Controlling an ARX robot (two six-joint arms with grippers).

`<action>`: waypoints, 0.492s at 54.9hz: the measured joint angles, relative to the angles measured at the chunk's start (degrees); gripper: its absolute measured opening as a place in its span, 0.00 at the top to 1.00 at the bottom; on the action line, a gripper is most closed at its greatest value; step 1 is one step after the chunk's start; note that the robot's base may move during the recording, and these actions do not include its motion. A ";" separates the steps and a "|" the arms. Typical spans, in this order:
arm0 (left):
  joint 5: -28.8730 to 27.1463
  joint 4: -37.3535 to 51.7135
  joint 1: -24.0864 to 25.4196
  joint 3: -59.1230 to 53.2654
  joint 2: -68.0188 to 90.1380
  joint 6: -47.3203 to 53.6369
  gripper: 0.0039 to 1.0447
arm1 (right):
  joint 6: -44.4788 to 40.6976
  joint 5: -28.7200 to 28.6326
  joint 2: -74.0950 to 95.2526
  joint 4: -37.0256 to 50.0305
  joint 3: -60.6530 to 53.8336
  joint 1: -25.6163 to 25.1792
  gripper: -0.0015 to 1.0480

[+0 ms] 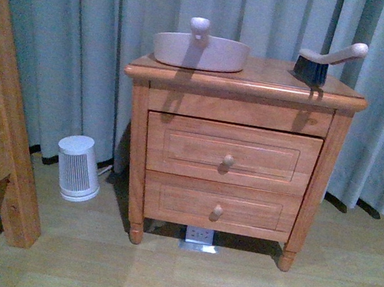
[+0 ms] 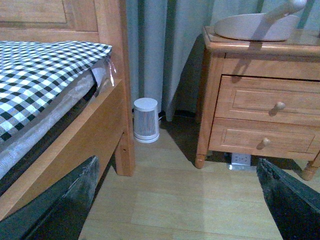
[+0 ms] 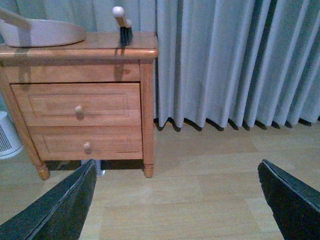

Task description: Clean up trash

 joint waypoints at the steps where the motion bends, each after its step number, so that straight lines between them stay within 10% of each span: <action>1: 0.02 0.00 0.00 0.00 0.00 0.00 0.07 | 0.00 0.00 0.00 0.00 0.00 0.00 0.07; 27: 0.02 0.00 0.00 0.00 0.00 0.00 0.07 | 0.00 -0.02 0.00 0.00 0.00 0.00 0.07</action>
